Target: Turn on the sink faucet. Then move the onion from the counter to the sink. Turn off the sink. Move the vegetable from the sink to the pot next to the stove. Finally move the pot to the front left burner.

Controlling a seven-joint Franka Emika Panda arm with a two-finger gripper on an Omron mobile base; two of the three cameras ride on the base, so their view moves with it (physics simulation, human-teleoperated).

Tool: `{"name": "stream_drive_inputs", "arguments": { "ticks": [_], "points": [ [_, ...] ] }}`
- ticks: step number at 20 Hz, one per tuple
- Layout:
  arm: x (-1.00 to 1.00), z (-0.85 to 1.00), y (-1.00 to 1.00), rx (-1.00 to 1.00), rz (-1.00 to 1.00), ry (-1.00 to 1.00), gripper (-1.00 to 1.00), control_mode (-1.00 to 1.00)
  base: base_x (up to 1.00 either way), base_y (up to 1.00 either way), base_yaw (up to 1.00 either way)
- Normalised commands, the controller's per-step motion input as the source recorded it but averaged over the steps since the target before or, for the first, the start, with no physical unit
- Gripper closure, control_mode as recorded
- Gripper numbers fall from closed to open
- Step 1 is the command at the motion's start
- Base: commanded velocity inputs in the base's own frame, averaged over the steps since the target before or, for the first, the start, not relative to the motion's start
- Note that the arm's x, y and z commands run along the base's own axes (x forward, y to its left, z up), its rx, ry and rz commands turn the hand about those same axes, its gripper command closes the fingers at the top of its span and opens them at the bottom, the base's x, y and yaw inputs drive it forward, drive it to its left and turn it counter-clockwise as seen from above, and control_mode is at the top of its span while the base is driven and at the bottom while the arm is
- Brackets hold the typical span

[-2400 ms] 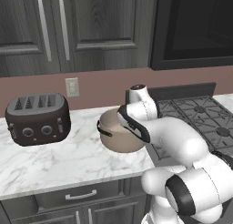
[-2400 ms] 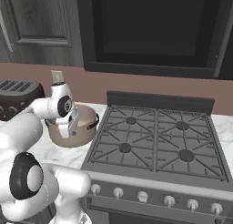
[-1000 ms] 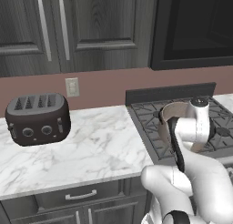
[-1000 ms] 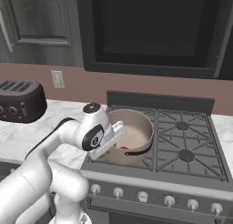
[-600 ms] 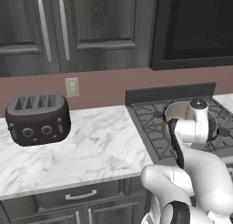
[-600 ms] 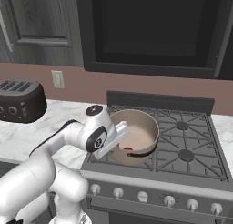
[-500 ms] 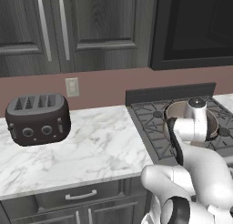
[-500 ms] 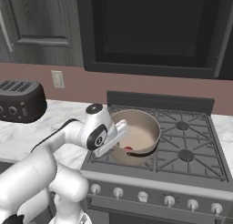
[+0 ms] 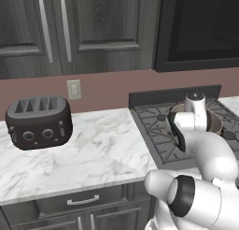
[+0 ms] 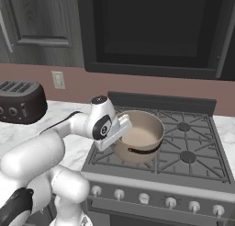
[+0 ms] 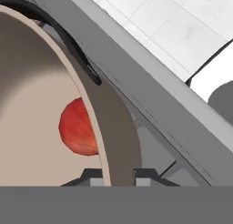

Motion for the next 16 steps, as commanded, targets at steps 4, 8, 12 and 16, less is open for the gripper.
{"name": "stream_drive_inputs", "arguments": {
  "ticks": [4, 8, 12, 16],
  "points": [
    [-0.16, 0.0, 0.0, 0.02, 0.15, 0.0, 1.0, -1.0, 0.0, 0.0, 0.0],
    [-0.27, 0.0, 0.0, 0.01, 0.13, 0.0, 1.0, -1.0, 0.0, 0.0, 0.0],
    [-0.07, 0.0, 0.0, 0.0, 0.11, 0.0, 1.0, -1.0, 0.0, 0.0, 0.0],
    [0.0, -0.01, 0.02, 0.0, 0.11, 0.0, 1.0, -1.0, 0.0, 0.0, 0.0]
  ]
}}
